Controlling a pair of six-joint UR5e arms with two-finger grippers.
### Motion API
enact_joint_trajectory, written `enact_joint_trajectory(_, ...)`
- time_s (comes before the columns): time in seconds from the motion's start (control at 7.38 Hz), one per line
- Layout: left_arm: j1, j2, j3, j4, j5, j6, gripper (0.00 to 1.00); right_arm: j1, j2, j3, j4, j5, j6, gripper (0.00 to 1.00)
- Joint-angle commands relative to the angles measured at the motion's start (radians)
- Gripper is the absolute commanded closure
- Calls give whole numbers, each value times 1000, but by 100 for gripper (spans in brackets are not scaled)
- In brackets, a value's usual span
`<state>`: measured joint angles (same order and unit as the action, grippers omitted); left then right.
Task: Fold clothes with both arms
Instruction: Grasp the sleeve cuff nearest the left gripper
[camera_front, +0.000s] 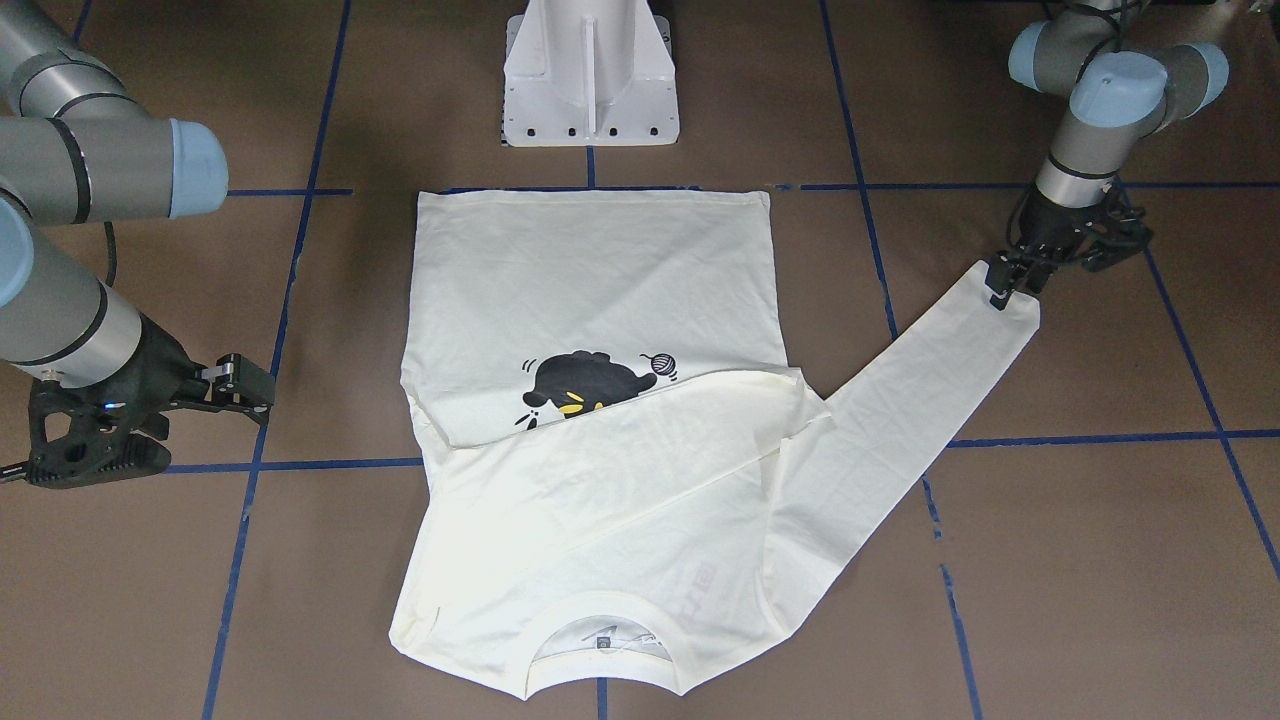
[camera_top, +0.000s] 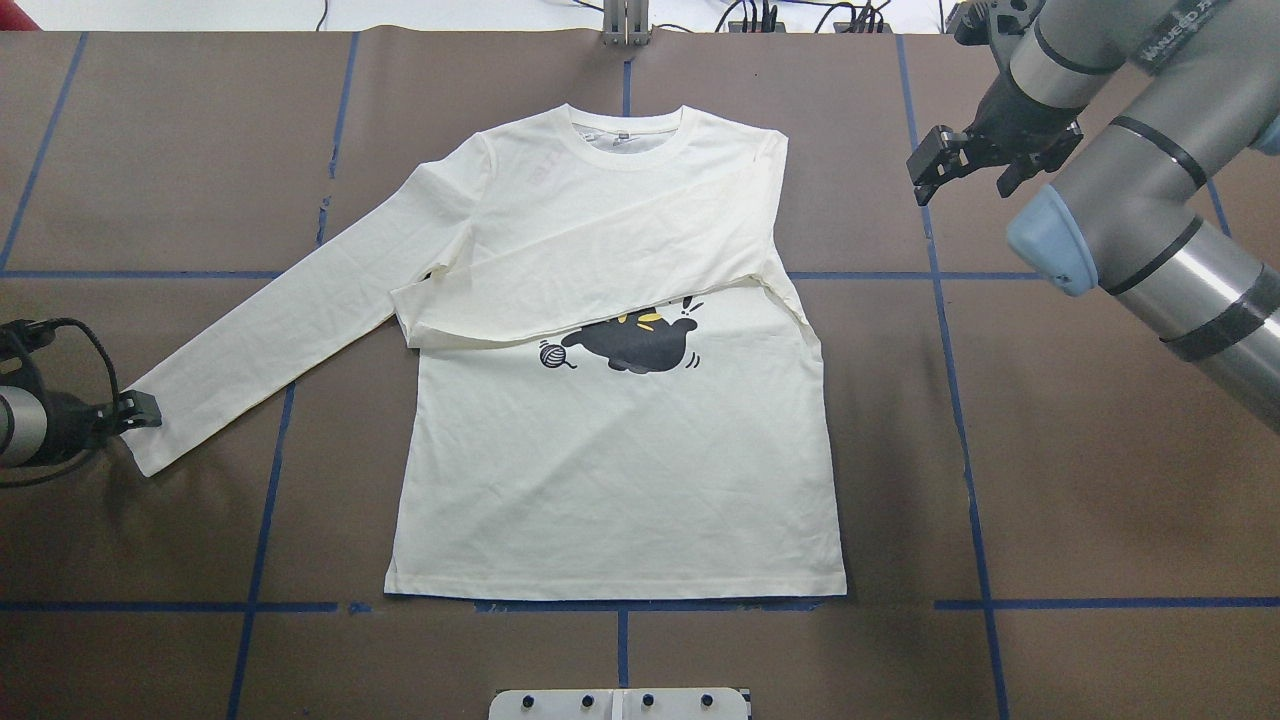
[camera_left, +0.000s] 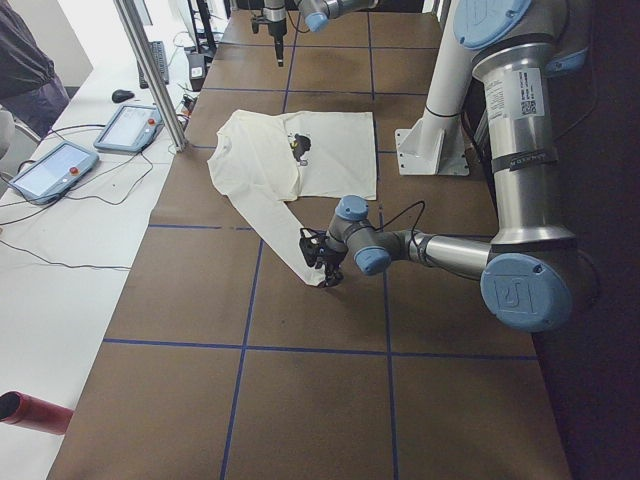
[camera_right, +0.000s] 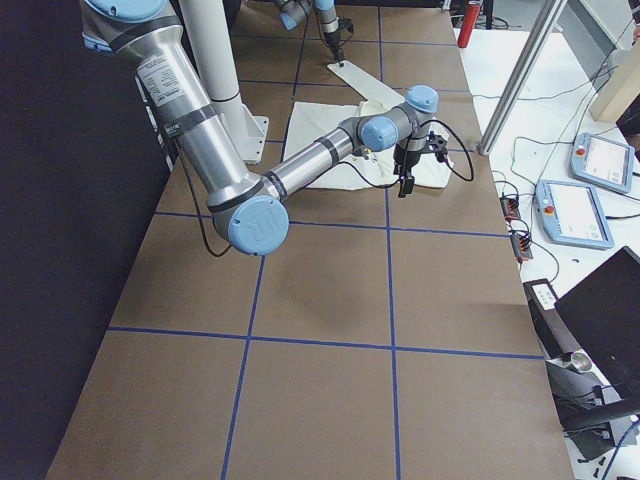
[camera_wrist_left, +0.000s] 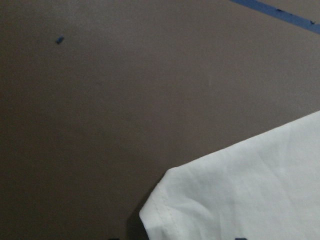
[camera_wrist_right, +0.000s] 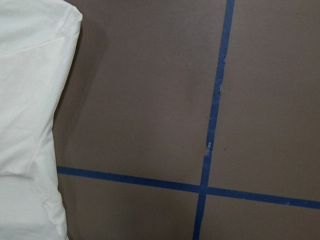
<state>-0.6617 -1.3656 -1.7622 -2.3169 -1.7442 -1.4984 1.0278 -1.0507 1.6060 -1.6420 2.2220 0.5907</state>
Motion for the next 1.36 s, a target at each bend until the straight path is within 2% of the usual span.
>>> enact_joint_trajectory(0.0, 1, -1, -2, -1, 0, 0, 62, 0, 1, 0, -1, 1, 0, 0)
enact_joint_trajectory(0.14, -1, -1, -3, 1, 0, -3, 74, 0, 1, 0, 1, -1, 0, 0)
enact_joint_trajectory(0.27, 1, -1, -11, 1, 0, -6, 94, 0, 0, -1, 1, 1, 0, 0)
enact_joint_trajectory(0.41, -1, -1, -16, 1, 0, -6, 100, 0, 0, 0, 1, -1, -2, 0)
enact_joint_trajectory(0.54, -1, 0, -43, 2, -5, -6, 100, 2, -2, 0, 1, 1, 0, 0)
enact_joint_trajectory(0.68, -4, -7, -101, 51, -14, 0, 100, 5, -20, 17, 1, 2, -2, 0)
enact_joint_trajectory(0.81, -4, -51, -174, 194, -18, 10, 100, 14, -70, 64, 1, 2, -2, 0)
enact_joint_trajectory(0.95, -21, -157, -219, 350, -17, 30, 100, 29, -124, 104, 1, 10, -6, 0)
enact_joint_trajectory(1.08, -63, -313, -223, 501, -20, 41, 100, 41, -193, 139, 1, 8, -29, 0)
enact_joint_trajectory(1.22, -108, -472, -223, 645, -65, 59, 100, 70, -271, 172, 17, 7, -61, 0)
